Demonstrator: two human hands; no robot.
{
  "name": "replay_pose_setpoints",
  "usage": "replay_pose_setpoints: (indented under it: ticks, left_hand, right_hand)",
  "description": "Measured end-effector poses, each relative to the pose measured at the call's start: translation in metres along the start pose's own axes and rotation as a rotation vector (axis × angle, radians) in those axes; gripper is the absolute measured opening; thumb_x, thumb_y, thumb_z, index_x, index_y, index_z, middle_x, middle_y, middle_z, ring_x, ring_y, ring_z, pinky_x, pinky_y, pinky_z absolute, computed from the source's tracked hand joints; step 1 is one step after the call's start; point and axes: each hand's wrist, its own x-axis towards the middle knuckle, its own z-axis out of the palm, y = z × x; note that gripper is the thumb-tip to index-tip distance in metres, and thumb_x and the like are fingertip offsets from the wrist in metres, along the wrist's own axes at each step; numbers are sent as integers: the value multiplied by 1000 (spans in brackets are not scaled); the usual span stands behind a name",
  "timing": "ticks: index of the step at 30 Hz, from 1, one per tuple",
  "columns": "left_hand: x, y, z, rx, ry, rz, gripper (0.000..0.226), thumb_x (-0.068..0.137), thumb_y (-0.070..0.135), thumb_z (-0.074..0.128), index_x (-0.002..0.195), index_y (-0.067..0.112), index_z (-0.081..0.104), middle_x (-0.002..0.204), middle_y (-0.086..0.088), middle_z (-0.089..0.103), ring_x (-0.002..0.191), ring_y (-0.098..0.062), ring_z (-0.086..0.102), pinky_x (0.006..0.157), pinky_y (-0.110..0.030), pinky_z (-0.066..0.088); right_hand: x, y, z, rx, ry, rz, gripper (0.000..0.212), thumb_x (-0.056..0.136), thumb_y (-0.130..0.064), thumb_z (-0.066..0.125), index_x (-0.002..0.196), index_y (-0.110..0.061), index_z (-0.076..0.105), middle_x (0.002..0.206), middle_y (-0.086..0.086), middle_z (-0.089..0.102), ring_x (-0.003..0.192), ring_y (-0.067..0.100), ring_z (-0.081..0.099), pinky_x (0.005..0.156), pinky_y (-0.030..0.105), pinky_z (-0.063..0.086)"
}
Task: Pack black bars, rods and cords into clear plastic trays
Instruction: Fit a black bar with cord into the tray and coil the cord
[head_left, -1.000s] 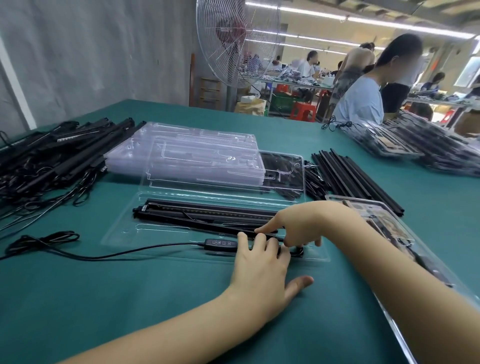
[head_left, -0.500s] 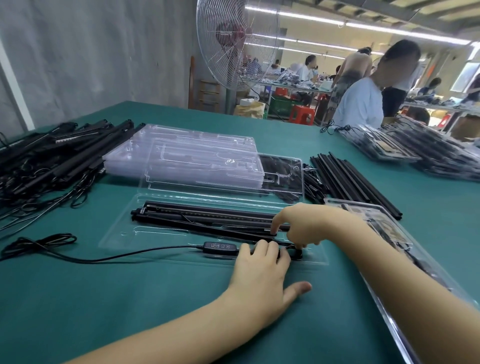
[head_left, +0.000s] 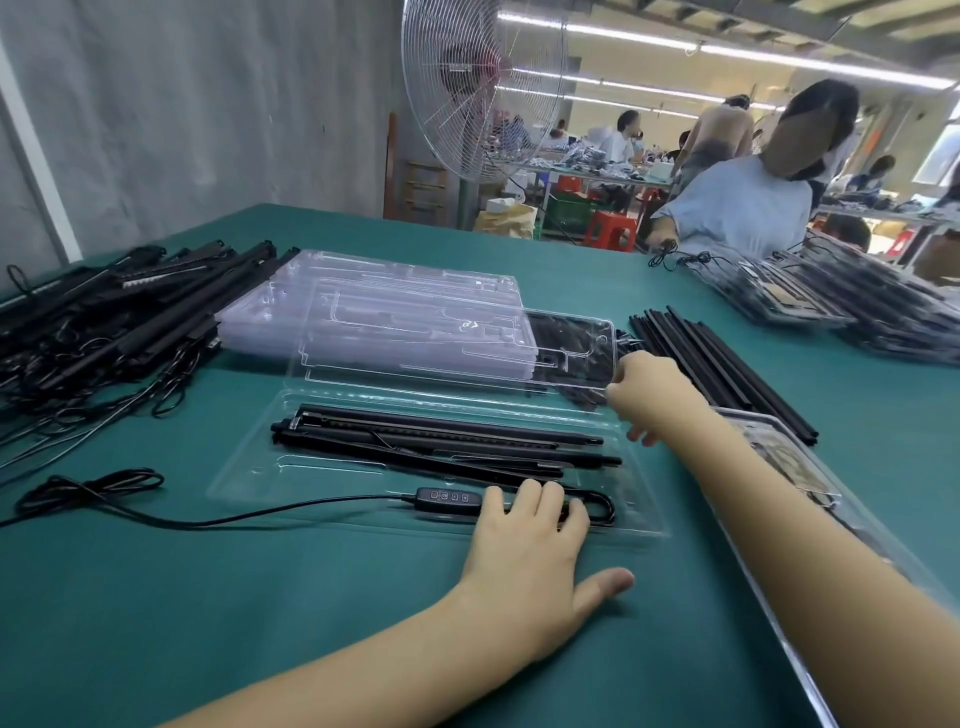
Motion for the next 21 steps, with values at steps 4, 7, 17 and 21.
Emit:
replay_pose_setpoints:
  ticks: [4, 7, 17, 21]
  left_hand:
    - [-1, 0, 0, -25, -23, -23, 84, 82, 69, 5, 146, 15, 17, 135, -10, 28, 121, -26, 21, 100, -52, 14]
    - [-2, 3, 0, -30, -43, -53, 78, 89, 68, 12, 147, 17, 14, 137, -9, 26, 124, -27, 20, 100, -59, 9]
    - [-1, 12, -1, -43, -89, -82, 73, 94, 62, 17, 148, 13, 10, 139, -10, 26, 124, -31, 21, 100, -69, 11]
    - [0, 12, -1, -44, -74, -77, 72, 95, 60, 19, 148, 12, 12, 138, -11, 28, 123, -32, 23, 100, -69, 12]
  right_hand:
    - [14, 15, 25, 282, 24, 172, 16, 90, -15, 47, 98, -3, 41, 90, 13, 51, 81, 33, 60, 71, 41, 54]
    - [20, 25, 37, 375, 61, 215, 11, 88, -14, 51, 82, -5, 49, 81, 14, 54, 70, 26, 54, 64, 34, 45]
    - [22, 20, 28, 790, 94, 284, 36, 99, -34, 36, 97, -2, 54, 93, 15, 61, 54, 23, 55, 47, 26, 41]
    - [18, 20, 16, 989, 33, 371, 58, 99, -48, 26, 86, 1, 56, 90, 19, 62, 66, 32, 62, 53, 34, 50]
